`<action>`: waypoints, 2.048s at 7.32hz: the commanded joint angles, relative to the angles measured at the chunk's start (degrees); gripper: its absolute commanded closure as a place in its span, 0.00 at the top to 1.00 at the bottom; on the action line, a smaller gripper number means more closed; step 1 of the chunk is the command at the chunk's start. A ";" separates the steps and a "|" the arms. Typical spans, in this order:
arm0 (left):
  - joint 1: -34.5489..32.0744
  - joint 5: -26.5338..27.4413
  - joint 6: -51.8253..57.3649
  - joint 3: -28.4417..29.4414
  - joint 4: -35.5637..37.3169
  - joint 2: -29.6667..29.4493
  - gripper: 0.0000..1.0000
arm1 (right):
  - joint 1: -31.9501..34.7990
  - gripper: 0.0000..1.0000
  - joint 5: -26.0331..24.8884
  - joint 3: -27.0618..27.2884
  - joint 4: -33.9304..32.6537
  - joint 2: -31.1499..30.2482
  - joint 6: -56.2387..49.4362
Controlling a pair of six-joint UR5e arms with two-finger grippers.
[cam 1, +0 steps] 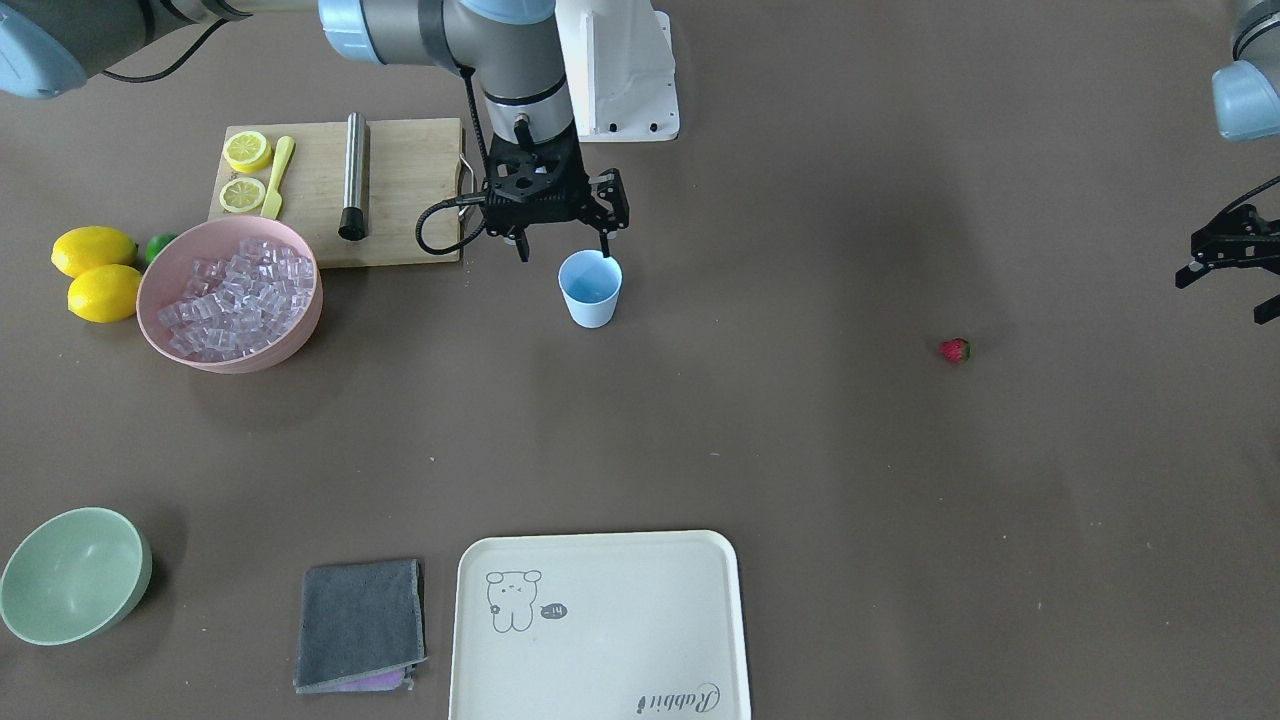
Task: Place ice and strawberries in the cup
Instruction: 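Move the right gripper back over the pink bowl of ice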
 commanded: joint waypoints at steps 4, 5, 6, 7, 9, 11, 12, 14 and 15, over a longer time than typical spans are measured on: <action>0.09 0.00 0.07 0.10 -0.83 0.03 0.98 | 12.04 0.99 7.98 11.63 1.21 -20.00 -19.12; 0.09 0.00 0.07 0.36 -1.62 0.03 0.98 | 14.51 0.99 12.36 11.55 7.28 -25.00 -20.81; 0.17 0.00 -0.02 0.37 -1.71 0.03 0.98 | 16.45 0.99 13.88 11.37 12.21 -28.97 -22.31; 0.18 0.00 -0.02 0.45 -2.32 0.03 0.98 | 17.42 0.99 14.07 10.15 16.87 -32.75 -23.98; 0.18 0.00 -0.02 0.45 -2.51 0.03 0.98 | 20.32 0.99 17.66 8.39 21.22 -36.29 -23.47; 0.18 0.00 -0.02 0.45 -2.94 0.03 0.98 | 20.95 0.97 17.50 6.98 21.22 -37.52 -22.68; 0.26 0.00 -0.02 0.37 -2.95 0.03 0.98 | 21.04 0.92 17.59 6.97 21.22 -38.14 -19.37; 0.26 0.00 -0.02 0.19 -2.95 0.03 0.98 | 20.77 0.86 17.24 5.93 21.40 -37.36 -15.65; 0.26 0.00 -0.02 0.19 -2.95 0.03 0.98 | 20.77 0.85 17.15 5.40 21.40 -37.36 -15.38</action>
